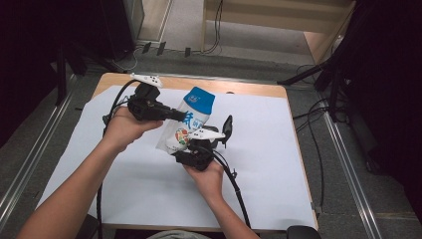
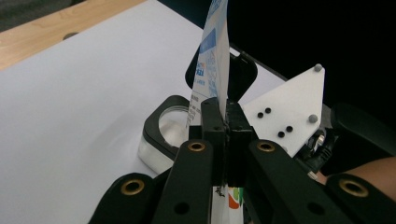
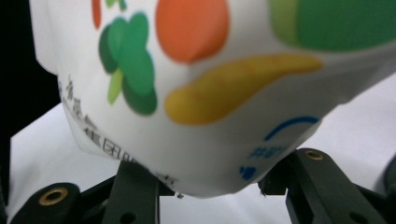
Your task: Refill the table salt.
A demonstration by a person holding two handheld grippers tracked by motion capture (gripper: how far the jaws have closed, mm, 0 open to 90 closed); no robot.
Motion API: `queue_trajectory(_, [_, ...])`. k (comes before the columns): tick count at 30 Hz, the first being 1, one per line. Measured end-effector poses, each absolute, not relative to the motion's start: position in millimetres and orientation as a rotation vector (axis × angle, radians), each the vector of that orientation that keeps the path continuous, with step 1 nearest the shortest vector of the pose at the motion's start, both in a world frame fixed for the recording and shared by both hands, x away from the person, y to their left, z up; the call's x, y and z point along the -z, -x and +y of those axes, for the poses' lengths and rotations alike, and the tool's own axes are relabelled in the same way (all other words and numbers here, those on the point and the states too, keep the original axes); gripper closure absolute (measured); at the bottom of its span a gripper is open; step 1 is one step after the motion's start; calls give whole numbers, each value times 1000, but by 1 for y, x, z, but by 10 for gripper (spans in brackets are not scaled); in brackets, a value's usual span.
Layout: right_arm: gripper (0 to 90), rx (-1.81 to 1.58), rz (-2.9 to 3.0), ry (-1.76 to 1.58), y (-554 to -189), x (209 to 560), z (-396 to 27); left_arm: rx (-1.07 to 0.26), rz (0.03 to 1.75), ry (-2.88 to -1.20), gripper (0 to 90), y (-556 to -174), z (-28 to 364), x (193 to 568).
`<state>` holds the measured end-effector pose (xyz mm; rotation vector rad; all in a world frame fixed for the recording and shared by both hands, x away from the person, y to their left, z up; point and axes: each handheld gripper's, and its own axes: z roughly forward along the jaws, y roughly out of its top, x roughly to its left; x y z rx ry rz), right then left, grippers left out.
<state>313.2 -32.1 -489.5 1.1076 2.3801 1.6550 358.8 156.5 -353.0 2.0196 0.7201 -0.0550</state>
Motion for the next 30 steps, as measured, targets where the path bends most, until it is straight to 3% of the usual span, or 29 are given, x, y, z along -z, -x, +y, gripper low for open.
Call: queue_trajectory(30, [563,-1633,2491,-1016,-304,470,-58,-53,819,-1925,900,-365,212,337])
